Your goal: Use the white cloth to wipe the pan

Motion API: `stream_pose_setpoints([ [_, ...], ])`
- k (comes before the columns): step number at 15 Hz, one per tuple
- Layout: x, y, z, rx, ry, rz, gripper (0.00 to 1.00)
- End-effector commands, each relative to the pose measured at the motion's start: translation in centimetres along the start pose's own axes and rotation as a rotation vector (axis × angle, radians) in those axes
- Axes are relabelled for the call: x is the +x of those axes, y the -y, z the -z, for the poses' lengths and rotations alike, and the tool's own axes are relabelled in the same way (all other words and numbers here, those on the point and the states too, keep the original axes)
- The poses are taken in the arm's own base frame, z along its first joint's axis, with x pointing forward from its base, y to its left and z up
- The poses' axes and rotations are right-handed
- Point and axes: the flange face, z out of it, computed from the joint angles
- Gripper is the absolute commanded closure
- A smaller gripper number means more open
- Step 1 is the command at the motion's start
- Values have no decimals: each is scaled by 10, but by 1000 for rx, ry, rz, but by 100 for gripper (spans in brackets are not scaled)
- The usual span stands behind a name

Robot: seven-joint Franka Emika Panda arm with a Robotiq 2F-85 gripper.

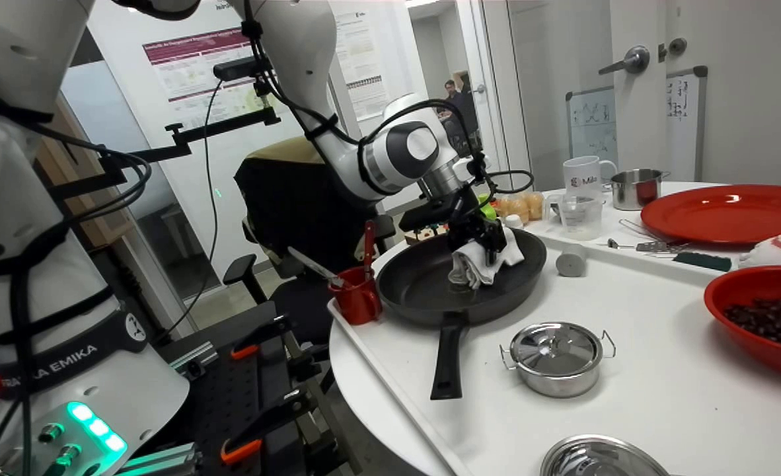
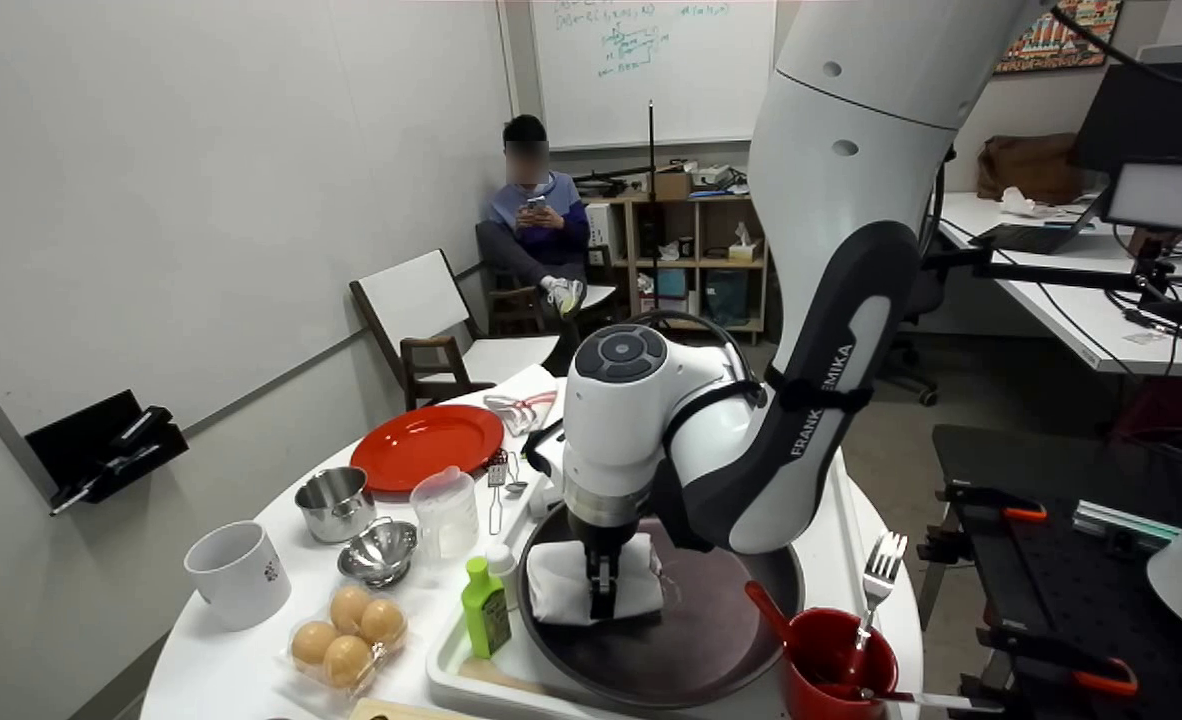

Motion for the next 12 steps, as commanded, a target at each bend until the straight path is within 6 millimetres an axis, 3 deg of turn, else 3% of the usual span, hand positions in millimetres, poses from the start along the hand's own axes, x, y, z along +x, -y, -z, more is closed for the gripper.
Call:
stream_pose_setpoints([
  [1,5,25,2,10,-3,36,94],
  [7,-10,58,14,36,-11,114,94],
  [12,-43,60,21,62,-3,141,94],
])
